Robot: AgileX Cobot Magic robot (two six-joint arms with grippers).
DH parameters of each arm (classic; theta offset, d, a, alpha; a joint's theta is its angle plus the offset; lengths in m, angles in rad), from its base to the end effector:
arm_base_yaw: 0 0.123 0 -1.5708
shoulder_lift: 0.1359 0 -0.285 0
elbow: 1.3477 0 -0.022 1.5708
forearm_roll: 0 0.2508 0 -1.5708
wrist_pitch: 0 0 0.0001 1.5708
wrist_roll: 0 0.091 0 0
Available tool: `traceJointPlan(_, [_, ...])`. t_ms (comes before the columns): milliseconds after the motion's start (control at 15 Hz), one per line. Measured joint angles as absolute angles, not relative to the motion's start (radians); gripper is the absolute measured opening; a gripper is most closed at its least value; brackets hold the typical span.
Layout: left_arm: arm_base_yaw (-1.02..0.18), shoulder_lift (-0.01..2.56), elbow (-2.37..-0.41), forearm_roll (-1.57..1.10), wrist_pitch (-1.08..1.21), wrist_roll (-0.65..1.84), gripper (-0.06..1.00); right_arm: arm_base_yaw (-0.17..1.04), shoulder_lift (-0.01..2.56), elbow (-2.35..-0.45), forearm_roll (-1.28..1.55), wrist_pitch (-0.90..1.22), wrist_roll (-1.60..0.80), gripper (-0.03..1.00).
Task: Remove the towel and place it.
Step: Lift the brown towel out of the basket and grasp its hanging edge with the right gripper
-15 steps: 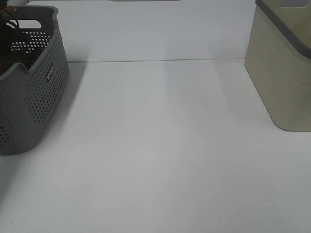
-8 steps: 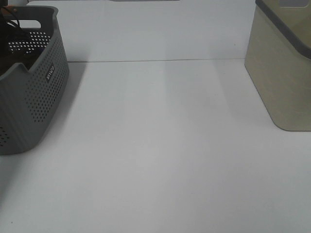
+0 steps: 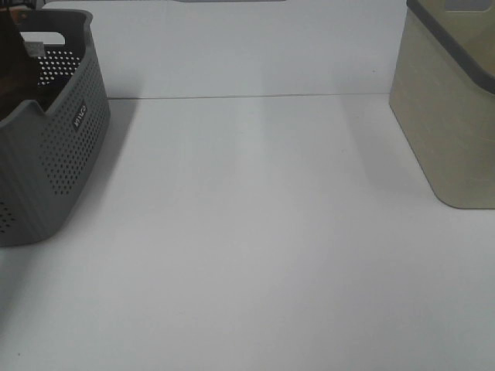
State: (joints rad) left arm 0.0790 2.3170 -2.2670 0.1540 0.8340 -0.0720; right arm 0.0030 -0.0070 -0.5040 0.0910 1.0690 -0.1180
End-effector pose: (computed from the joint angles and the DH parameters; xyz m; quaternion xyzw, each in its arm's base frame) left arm 0.5309 0.0524 0.2711 -0.0434 0.9227 0.0736 0.3760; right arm -0.0069 0.0072 0.2780 -0.0537 0.8500 0.0153 0.5239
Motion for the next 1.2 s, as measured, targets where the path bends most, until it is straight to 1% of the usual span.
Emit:
traceJointPlan(267, [0.071,2.123,-2.267,0.016,0.834,0.030,0.00,0.003,-0.007,-0.504,0.091,1.069,-0.118,0.63])
traceJointPlan(400, [0.037,2.027,-2.267,-0.012,0.821,0.096,0.00,0.003,-0.007,-0.504,0.091,1.069,-0.118,0.63])
traceJointPlan(467, [0.002,1.986,-2.267,-0.015,0.811,0.118,0.00,0.003,-0.007,-0.504,0.091,1.069,-0.118,0.63])
traceJointPlan(533, [-0.081,1.909,-2.267,-0.021,0.808,0.137,0.00,0.003,-0.007,-0.504,0.091,1.069,-0.118,0.63])
traceJointPlan(667, [-0.174,1.857,-2.267,-0.024,0.808,0.157,0.00,0.003,-0.007,-0.504,0.091,1.069,-0.118,0.63])
traceJointPlan(800, [-0.269,1.839,-2.267,-0.025,0.809,0.176,0.00,0.003,-0.007,-0.504,0.091,1.069,-0.118,0.63])
traceJointPlan(867, [-0.288,1.839,-2.267,-0.025,0.811,0.182,0.00,0.003,-0.007,-0.504,0.091,1.069,-0.118,0.63])
traceJointPlan(1000, [-0.379,1.840,-2.267,-0.026,0.837,0.202,0.00,0.003,-0.007,-0.504,0.094,1.069,-0.113,0.63])
traceJointPlan(1200, [-0.512,1.841,-2.267,-0.031,0.854,0.208,0.00,0.003,0.048,-0.504,0.144,1.069,-0.093,0.63])
